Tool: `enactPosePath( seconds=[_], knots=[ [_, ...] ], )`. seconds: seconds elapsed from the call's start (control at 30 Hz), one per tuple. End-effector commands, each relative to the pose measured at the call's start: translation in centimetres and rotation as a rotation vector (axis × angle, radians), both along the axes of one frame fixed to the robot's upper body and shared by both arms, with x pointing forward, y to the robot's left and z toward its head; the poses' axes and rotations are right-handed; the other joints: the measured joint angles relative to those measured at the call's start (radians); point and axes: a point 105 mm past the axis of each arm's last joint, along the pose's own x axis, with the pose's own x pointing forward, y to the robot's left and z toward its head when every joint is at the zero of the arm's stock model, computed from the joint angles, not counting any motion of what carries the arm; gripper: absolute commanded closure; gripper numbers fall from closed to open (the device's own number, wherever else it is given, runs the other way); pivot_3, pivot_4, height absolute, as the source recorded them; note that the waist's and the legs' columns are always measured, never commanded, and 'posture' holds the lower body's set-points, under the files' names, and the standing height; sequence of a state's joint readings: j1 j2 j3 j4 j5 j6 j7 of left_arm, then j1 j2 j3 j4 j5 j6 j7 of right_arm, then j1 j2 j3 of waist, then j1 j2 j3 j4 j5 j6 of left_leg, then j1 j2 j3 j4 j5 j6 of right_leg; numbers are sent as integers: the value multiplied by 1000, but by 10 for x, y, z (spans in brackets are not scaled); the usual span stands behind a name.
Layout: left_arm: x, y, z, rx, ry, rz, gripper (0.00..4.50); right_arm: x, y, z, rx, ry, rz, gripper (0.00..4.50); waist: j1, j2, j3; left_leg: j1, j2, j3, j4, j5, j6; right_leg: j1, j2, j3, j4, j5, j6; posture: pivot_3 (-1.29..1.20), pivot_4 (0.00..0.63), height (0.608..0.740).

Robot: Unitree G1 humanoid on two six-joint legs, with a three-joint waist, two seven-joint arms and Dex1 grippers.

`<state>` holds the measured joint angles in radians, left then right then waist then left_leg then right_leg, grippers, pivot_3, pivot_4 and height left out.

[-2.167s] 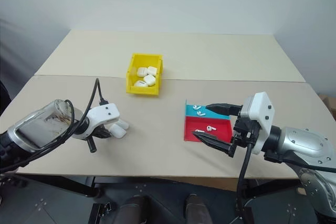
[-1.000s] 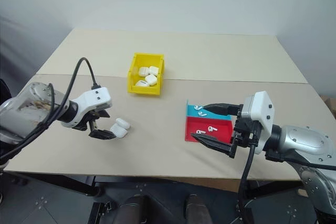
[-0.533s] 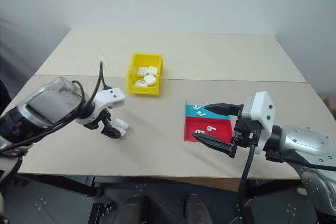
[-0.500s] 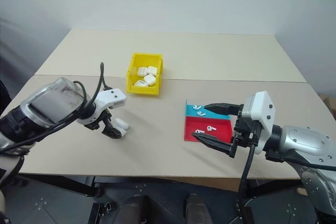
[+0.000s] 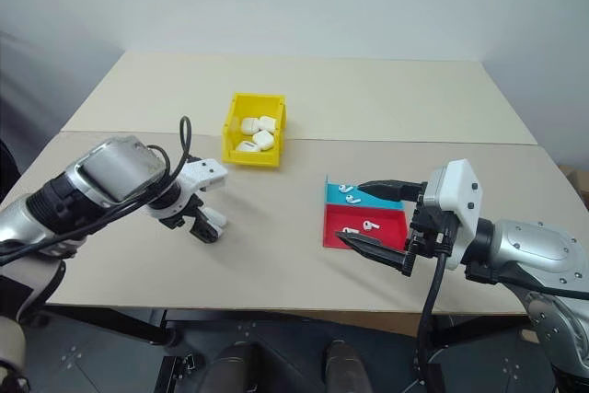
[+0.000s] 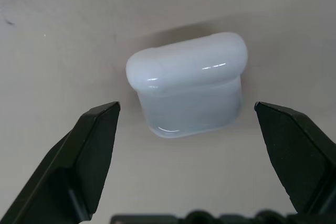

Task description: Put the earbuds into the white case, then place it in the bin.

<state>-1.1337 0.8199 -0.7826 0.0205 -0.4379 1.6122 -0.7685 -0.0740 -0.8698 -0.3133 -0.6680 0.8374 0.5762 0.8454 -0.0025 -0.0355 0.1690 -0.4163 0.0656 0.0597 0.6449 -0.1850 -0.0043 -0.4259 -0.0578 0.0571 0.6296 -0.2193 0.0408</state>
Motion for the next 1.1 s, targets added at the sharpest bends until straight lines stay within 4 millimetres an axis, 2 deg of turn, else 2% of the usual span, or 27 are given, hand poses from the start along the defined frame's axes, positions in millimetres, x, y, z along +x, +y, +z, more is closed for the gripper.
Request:
enactPosePath(
  seconds=[0.03, 0.33, 0.37, 0.4, 0.5, 0.53, 0.7, 0.83, 0.93, 1.03, 1.1],
  knots=[
    [6, 1, 6, 9, -37, 22, 20, -4, 2, 9, 0, -58, 15, 0, 0, 0, 0, 0, 0, 0, 0, 0, 0, 0, 0, 0, 0, 0, 0, 0, 150, 740],
    [5, 0, 3, 5, -24, 42, 20, -5, 3, 9, -2, -61, 10, 0, -3, 0, 0, 0, 0, 0, 0, 0, 0, 0, 0, 0, 0, 1, 2, 0, 150, 740],
    [5, 0, 3, 4, -25, 43, 416, -5, 2, 9, -3, -62, 11, 0, -3, 0, 0, 0, 0, 0, 0, 0, 0, 0, 0, 0, 0, 1, 2, 0, 150, 740],
    [5, 1, 3, 3, -26, 45, 605, -5, 2, 10, -3, -62, 11, 0, -3, 0, 0, 0, 0, 0, 0, 0, 0, 0, 0, 0, 0, 1, 2, 0, 150, 740],
    [4, 3, 4, 0, -30, 54, 1533, -5, 2, 9, -3, -61, 11, 0, -4, 0, 0, 0, 0, 0, 0, 0, 0, 0, 0, 0, 0, 1, 2, 0, 150, 740],
    [4, 3, 4, -1, -30, 57, 1675, -5, 2, 9, -3, -61, 11, 0, -4, 0, 0, 0, 0, 0, 0, 0, 0, 0, 0, 0, 0, 1, 2, 0, 150, 740],
    [3, 9, 9, -14, -69, 70, 1676, -3, 3, 9, -3, -60, 16, 0, -6, 0, 0, 0, 0, 0, 0, 0, 0, 0, 0, 0, 0, 1, 2, 0, 150, 740],
    [-5, 5, 28, -95, -196, -8, 1676, -2, 3, 9, -2, -58, 21, 0, -12, 0, 0, 0, 0, 0, 0, 0, 0, -1, 0, 0, 0, 1, 2, 0, 150, 740],
    [-12, -11, 58, -300, -461, -216, 1676, 1, 3, 10, 6, -60, 22, 0, -16, 0, 0, 0, 1, 1, -1, 0, 0, -1, 0, 1, 0, 1, 1, 0, 150, 740],
    [-13, -22, 78, -518, -624, -243, 1676, 5, 3, 10, 12, -62, 24, 0, -5, 0, 0, 1, 0, 1, -1, 0, 0, 0, -1, 1, 0, 4, -7, 0, 150, 740],
    [-19, -32, 88, -677, -678, -289, 1676, 7, 4, 11, 14, -66, 26, 0, 3, 0, 0, 1, 0, 1, 1, 0, 0, 2, -1, -1, 0, 3, -7, 0, 150, 740]
  ],
)
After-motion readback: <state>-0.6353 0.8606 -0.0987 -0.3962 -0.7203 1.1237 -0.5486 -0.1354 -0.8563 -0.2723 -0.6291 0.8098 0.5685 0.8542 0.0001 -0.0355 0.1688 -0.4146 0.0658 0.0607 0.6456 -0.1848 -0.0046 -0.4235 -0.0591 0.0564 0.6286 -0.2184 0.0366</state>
